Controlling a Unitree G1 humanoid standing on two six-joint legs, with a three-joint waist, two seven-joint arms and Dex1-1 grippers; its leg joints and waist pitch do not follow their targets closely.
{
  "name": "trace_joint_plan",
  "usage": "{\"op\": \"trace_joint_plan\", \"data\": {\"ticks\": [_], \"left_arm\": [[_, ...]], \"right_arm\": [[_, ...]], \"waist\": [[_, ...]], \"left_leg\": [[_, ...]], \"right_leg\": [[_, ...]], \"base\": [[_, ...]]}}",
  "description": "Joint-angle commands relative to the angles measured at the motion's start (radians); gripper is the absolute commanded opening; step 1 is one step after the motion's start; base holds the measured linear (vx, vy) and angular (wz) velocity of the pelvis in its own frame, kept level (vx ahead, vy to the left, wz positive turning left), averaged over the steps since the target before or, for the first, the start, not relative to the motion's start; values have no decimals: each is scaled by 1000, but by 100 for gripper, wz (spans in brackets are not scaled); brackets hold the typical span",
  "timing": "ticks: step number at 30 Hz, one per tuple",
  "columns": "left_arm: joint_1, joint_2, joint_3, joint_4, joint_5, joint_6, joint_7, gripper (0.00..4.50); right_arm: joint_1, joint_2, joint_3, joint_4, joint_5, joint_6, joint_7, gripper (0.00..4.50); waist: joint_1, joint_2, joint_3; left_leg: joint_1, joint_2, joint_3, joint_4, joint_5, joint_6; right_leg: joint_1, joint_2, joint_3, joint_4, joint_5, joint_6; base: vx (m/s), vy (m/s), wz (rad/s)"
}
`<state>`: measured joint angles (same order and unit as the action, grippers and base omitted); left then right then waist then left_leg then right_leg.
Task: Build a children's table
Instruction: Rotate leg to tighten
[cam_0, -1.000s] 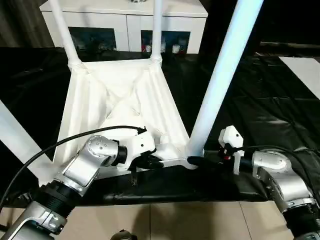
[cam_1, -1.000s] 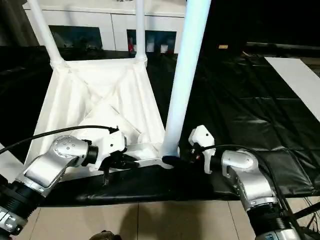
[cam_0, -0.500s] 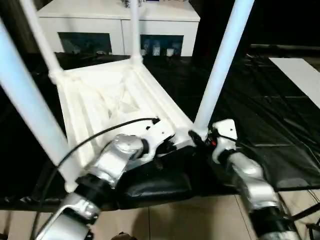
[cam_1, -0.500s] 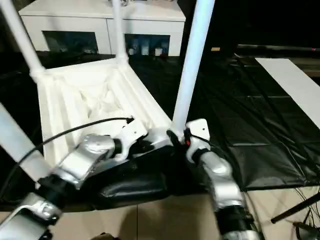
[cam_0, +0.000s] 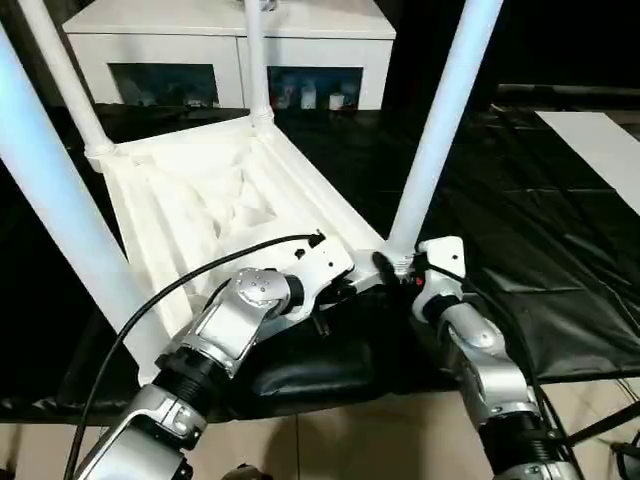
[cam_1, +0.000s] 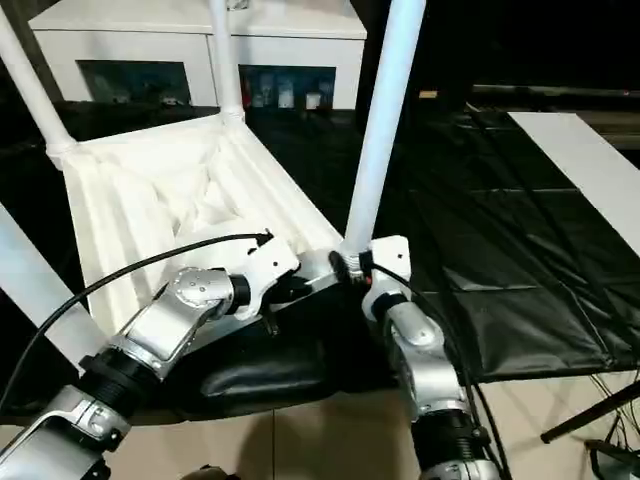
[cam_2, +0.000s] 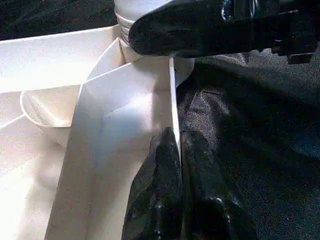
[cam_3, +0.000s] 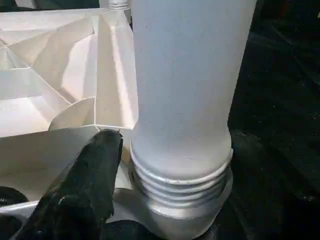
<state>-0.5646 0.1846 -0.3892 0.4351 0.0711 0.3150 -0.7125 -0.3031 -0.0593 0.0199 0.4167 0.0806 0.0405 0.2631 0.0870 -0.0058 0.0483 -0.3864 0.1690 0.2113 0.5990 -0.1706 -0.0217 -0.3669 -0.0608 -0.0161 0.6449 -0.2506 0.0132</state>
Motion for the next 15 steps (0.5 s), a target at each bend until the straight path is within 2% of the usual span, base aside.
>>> {"op": "trace_joint_plan", "data": {"ticks": [1,6,9,10,12,15], "left_arm": [[8,-8,18,0,-5,-39,20,0],[17,3,15,-9,-5,-50,-8,0],[31,30,7,-32,-14,-58,-50,0],[47,61,-1,-58,-24,-68,-100,0],[57,82,-3,-73,-29,-67,-126,0],[73,121,-7,-95,-39,-81,-181,0]], "right_arm": [[20,12,42,-23,2,0,31,387],[39,-10,37,-74,9,7,53,442],[57,-44,53,-121,7,21,104,442],[77,-82,68,-165,20,36,170,442],[91,-107,71,-196,35,43,212,442],[108,-151,73,-235,49,47,269,442]], "waist": [[-4,-14,-43],[-3,-14,-42],[-3,-14,-44],[-3,-13,-44],[0,-15,-47],[1,-14,-49]], "left_leg": [[27,68,-48,-89,-316,-25],[25,69,-48,-91,-308,-22],[23,70,-48,-91,-301,-18],[23,70,-47,-91,-293,-14],[19,70,-47,-89,-267,-1],[19,69,-43,-85,-227,19]], "right_leg": [[-1,-91,45,-113,-266,-153],[-1,-91,46,-115,-267,-143],[2,-89,45,-112,-253,-140],[0,-88,46,-111,-231,-142],[7,-88,45,-107,-186,-145],[7,-86,45,-102,-115,-165]], "base": [[0,0,0],[0,0,0],[0,0,0],[0,0,0],[0,0,0],[0,0,0]]}}
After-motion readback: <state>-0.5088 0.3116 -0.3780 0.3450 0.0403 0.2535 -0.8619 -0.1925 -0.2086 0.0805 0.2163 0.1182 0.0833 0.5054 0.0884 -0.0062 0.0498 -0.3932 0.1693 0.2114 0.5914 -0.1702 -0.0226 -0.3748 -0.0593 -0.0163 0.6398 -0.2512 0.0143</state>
